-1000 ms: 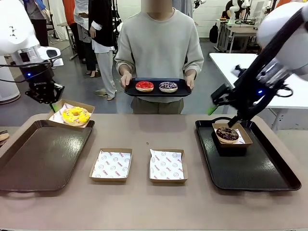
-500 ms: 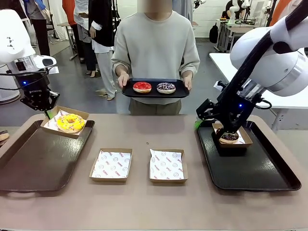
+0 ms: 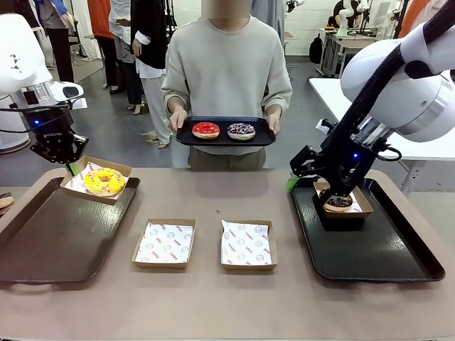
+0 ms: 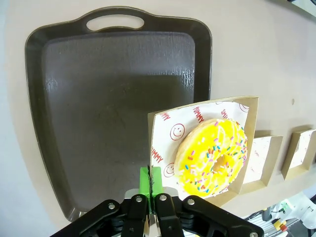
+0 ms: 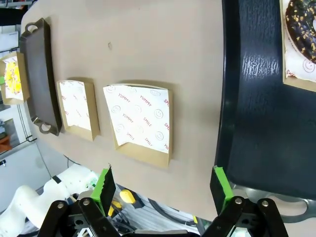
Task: Individually package the donuts and arrange them on the tray.
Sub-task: Place the picked Paper togo box on the Handle tray while simultaneously picking up another Paper togo box from the table with the other hand.
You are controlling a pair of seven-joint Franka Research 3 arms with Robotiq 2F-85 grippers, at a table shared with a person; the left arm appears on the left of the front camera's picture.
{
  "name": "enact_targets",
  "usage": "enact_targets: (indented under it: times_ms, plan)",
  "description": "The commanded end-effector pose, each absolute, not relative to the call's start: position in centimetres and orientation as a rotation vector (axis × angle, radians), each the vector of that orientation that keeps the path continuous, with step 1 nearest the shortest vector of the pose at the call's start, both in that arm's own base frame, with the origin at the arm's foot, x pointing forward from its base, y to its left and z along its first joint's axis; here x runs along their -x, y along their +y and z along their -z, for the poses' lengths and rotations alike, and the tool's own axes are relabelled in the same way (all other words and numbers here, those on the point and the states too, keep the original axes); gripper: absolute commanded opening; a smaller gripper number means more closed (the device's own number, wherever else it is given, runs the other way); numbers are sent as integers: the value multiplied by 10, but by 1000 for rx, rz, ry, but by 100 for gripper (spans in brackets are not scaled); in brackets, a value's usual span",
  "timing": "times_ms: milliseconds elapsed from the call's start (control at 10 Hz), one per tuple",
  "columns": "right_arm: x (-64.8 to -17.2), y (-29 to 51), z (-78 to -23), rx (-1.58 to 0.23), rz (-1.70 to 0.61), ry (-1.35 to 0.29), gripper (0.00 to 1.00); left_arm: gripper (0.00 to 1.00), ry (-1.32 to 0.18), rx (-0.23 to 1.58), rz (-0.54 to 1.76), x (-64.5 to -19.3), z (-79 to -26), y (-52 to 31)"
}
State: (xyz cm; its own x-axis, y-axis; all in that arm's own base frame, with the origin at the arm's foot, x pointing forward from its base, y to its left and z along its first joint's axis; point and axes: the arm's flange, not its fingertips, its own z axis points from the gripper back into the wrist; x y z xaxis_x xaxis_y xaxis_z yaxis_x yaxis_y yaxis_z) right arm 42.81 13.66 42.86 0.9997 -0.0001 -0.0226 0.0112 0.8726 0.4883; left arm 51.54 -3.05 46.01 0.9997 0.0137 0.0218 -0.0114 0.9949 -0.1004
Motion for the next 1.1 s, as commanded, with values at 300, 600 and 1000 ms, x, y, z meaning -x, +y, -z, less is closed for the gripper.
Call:
enact_targets:
  times_ms: [300, 600, 1000]
  plan:
    - [-424, 158, -427, -392, -24, 22, 100, 1, -26, 106, 30, -517, -460, -28]
    - [-419, 219, -411, -243, -55, 89, 100, 1, -12, 122, -30, -508, -448, -8]
    - [-419, 246, -372, -116, 12, 59, 100, 1, 12, 199, -48, -506, -417, 25]
